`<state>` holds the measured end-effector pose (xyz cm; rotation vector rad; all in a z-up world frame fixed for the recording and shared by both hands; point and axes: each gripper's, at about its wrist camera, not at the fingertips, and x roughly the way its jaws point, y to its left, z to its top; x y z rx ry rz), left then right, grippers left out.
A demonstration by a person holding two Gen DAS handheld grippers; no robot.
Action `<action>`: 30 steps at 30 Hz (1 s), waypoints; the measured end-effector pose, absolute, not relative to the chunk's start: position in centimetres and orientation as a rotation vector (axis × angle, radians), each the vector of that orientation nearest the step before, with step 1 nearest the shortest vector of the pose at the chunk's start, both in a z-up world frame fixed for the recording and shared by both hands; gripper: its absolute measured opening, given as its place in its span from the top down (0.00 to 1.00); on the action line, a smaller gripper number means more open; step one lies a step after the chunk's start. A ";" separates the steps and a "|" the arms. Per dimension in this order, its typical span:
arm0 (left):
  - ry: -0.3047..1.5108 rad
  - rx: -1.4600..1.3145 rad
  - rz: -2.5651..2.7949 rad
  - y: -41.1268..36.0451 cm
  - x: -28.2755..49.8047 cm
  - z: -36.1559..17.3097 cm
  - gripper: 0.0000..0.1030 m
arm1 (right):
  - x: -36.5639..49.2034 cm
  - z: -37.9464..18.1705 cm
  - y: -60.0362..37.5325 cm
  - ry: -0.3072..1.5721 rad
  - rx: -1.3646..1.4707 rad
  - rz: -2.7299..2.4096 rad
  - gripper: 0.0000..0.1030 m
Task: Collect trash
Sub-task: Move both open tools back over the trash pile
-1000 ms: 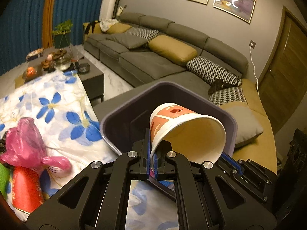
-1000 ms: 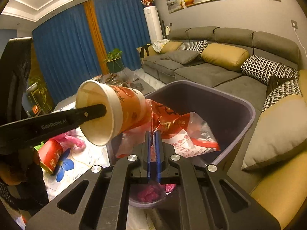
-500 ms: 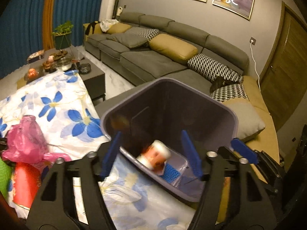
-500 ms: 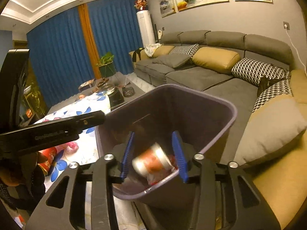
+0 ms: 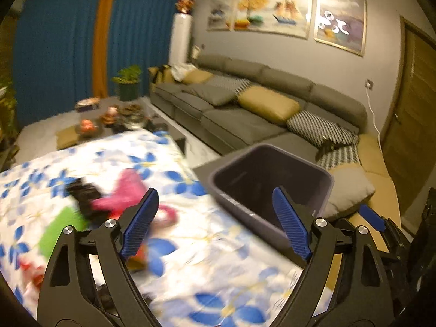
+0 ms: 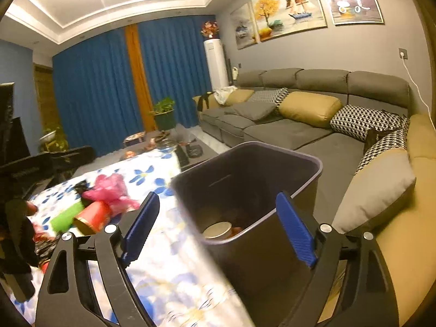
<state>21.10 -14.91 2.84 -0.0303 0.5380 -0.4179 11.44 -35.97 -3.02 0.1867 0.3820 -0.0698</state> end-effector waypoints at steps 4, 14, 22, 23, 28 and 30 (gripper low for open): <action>0.493 -0.059 -0.332 -9.9 16.8 3.5 0.16 | 9.4 -2.8 -34.2 0.371 0.186 -0.018 0.16; 0.481 -0.102 -0.219 -1.6 4.6 -1.4 0.15 | 5.5 -3.5 -27.5 0.387 0.127 0.094 0.15; 0.552 -0.119 -0.199 1.3 -2.4 -6.6 0.15 | 2.7 -4.0 -24.6 0.373 0.075 0.115 0.15; 0.560 -0.120 -0.203 1.2 -2.6 -7.0 0.15 | 2.5 -4.1 -24.3 0.371 0.070 0.115 0.15; 0.597 -0.120 -0.244 0.0 -3.0 -8.7 0.15 | 1.7 -4.7 -23.0 0.376 0.040 0.121 0.15; 0.592 -0.090 -0.262 -0.9 -3.2 -9.1 0.15 | 1.5 -4.8 -22.9 0.379 0.037 0.125 0.15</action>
